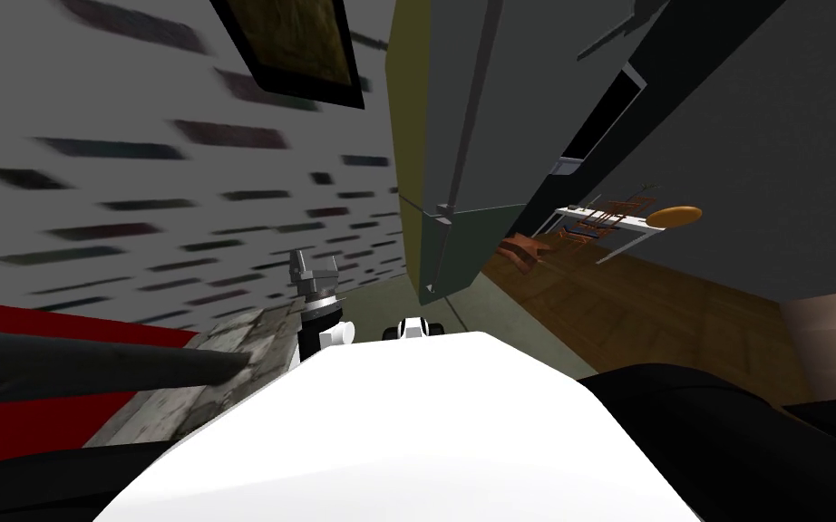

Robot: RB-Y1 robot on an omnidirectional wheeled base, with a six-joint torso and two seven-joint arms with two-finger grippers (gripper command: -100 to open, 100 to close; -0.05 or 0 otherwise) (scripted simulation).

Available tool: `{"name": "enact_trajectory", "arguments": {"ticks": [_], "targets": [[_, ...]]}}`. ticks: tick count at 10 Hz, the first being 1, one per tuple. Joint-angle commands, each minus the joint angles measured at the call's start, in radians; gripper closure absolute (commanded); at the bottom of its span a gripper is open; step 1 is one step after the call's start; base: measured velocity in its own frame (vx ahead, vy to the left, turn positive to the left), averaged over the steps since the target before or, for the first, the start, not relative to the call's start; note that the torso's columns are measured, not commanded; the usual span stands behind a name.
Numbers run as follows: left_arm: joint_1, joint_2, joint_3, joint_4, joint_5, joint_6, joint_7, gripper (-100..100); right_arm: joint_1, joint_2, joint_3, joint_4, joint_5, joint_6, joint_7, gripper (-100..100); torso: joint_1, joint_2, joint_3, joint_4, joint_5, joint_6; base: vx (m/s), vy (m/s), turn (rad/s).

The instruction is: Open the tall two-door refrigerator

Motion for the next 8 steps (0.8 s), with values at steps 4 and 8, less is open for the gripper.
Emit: {"name": "enact_trajectory", "arguments": {"ticks": [4, 8], "targets": [[0.000, 0.000, 0.000, 0.000, 0.000, 0.000, 0.000, 0, 0.012, -0.161, -0.133, 0.060, 0.095, -0.049, 0.018, -100, -0.003, 0.004, 0.003, 0.001, -0.001, 0.000, 0.068, 0.083, -0.033], [0.000, 0.000, 0.000, 0.000, 0.000, 0.000, 0.000, 0, 0.005, -0.200, -0.164, 0.077, 0.117, -0.080, 0.018, -100, -0.006, 0.005, 0.003, 0.002, -0.002, 0.000, 0.051, 0.043, -0.003]]}}
